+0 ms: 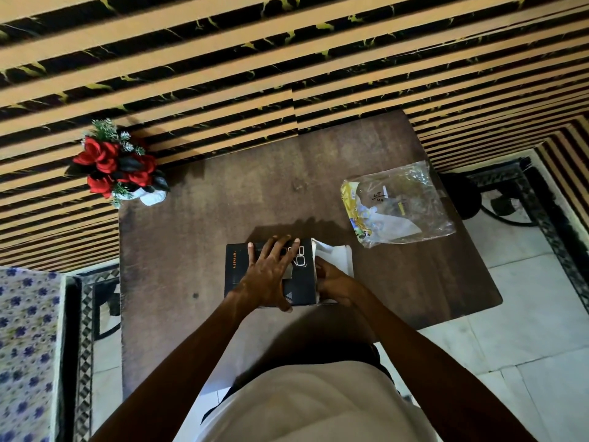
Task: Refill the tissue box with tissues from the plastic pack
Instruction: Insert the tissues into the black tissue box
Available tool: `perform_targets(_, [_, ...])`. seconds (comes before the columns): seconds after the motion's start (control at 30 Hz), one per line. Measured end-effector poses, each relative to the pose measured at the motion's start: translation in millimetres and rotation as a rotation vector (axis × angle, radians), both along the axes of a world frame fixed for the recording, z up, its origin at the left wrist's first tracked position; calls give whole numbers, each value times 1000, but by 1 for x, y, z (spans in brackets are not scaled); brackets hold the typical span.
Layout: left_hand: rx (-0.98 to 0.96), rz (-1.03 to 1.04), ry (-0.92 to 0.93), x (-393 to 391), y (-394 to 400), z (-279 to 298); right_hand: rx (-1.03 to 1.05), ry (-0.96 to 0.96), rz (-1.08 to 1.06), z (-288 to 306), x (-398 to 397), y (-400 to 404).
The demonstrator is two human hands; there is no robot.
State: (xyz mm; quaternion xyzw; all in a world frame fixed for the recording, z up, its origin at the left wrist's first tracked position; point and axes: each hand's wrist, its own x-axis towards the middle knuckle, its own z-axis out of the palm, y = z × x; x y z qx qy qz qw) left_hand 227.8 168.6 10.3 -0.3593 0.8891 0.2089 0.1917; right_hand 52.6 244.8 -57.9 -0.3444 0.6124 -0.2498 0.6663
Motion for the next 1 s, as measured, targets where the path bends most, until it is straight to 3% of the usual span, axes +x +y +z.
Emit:
perform_targets(0.1, [-27,28,-12,0,-1,0,81,-58,-124,1,-2,4])
perform_targets(0.27, [-50,21,-20,0,-2,-1,32,13,46,11,2,-17])
perform_targets(0.4, [-36,38,-13,-2,-1,5,151,-185,-136,25,-15,-15])
perform_targets(0.7, [-41,101,-8,-10,2,0,188,-137,-329,30,-18,-15])
perform_targets(0.77, [-75,101,57,-20,8,0,150,-6,-479,29,-30,-3])
perform_targets(0.87, [-91,40,61,-46,17,0,97,513,-510,21,-43,25])
perform_targets(0.9, [-89,33,37,-54,20,0,123,542,-476,19,-44,30])
perform_targets(1.0, [-75,69,-17,-69,25,0,249,369,-352,12,-45,32])
